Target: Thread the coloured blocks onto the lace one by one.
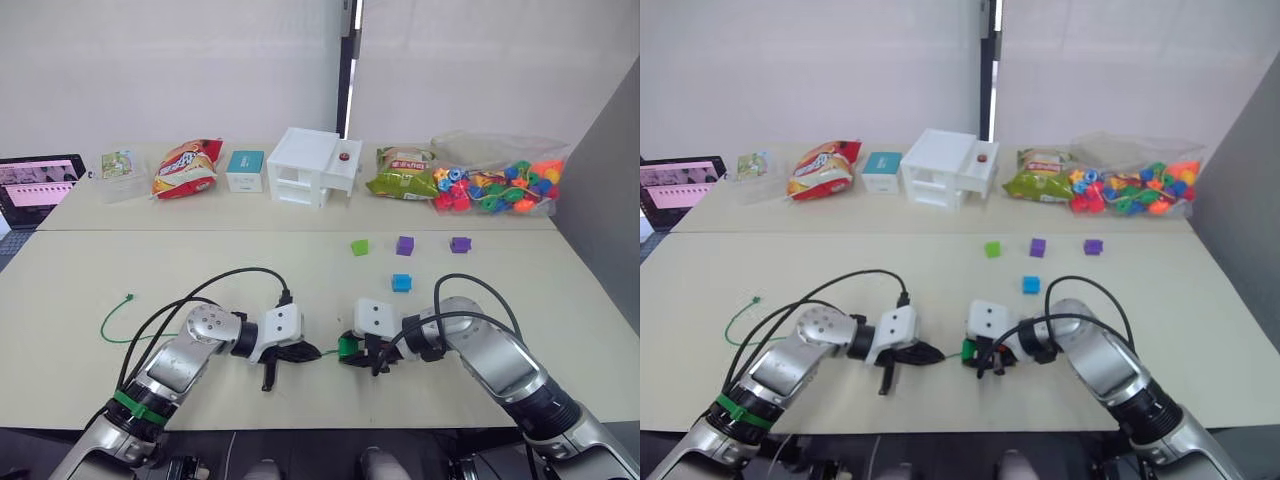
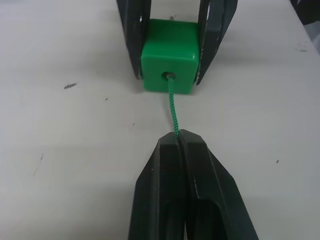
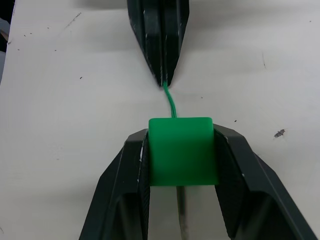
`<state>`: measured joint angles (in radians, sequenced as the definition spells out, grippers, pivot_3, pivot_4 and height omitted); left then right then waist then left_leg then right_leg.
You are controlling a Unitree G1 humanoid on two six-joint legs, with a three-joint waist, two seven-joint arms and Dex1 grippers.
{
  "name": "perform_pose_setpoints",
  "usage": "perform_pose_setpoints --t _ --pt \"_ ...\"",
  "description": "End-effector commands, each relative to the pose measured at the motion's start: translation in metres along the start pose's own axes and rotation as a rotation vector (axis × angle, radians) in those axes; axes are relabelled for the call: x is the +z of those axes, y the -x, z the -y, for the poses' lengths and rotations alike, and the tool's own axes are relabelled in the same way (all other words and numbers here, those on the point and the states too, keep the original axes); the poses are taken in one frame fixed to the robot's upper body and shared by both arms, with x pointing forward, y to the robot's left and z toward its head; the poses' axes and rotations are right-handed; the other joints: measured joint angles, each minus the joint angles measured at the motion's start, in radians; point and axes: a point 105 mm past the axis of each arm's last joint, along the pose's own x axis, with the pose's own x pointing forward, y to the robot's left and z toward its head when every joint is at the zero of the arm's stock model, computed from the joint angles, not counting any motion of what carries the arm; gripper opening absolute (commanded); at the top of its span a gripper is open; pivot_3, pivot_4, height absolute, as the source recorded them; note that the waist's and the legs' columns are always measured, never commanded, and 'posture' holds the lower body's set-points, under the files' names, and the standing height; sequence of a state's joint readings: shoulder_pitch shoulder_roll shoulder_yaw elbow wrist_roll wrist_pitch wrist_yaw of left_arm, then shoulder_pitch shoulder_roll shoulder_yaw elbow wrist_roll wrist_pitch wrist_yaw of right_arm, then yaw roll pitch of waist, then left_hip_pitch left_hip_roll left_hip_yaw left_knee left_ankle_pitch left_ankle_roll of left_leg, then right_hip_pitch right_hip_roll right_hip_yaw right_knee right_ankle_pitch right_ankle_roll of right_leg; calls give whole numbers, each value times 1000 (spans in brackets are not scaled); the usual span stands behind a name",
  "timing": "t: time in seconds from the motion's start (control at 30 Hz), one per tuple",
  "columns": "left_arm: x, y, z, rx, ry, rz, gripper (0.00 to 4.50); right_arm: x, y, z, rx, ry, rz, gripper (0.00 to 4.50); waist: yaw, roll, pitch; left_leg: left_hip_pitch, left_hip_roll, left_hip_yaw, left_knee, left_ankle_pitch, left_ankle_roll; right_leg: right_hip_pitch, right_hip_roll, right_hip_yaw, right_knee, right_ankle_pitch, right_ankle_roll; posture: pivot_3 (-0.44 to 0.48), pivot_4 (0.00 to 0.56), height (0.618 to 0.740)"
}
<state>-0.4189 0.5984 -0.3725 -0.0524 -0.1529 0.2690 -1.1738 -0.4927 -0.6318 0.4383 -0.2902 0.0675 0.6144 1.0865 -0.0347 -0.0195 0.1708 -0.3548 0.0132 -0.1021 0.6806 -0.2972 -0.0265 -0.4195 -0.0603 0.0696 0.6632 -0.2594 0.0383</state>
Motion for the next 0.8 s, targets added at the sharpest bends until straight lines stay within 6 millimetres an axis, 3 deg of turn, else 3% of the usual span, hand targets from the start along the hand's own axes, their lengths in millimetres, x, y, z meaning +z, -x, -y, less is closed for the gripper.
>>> perform_pose_setpoints --t 0.03,0.2,0.4,0.47,0.53,0.7,0.77,0.8 --pt "14 -13 -1 -16 -50 18 42 1 5 4 -32 -1 2 1188 1 0 0 0 0 0 0 0 0 0 0 0 0 0 0 0 150 740" --pt "18 -25 -7 3 -68 21 42 3 3 2 -25 4 3 1188 -2 0 0 0 0 0 0 0 0 0 0 0 0 0 0 0 150 740" --pt "11 -19 -11 25 -41 -44 42 1 2 2 -14 12 -8 1188 -2 0 0 0 0 0 0 0 0 0 0 0 0 0 0 0 150 740" --pt "15 -14 -13 42 -8 -25 577 4 2 4 -36 17 8 1188 -4 0 0 0 0 0 0 0 0 0 0 0 0 0 0 0 150 740" --pt "24 -10 -10 8 29 21 1174 8 2 6 -56 5 29 2245 -5 0 0 0 0 0 0 0 0 0 0 0 0 0 0 0 150 740" --pt "36 -1 -12 -29 27 17 2829 13 21 4 -73 -14 66 3947 -4 0 0 -1 0 -1 0 0 0 -1 0 0 1 0 0 0 150 740" --pt "40 -7 -13 -33 3 8 3496 11 33 2 -88 -16 60 4500 0 0 0 -2 0 -1 0 0 0 -1 0 0 0 0 0 0 150 740" --pt "41 -9 -12 -36 -1 9 3863 9 38 1 -89 -15 55 4500 3 0 0 -2 -1 -1 0 0 0 -1 0 0 0 0 0 0 150 740"
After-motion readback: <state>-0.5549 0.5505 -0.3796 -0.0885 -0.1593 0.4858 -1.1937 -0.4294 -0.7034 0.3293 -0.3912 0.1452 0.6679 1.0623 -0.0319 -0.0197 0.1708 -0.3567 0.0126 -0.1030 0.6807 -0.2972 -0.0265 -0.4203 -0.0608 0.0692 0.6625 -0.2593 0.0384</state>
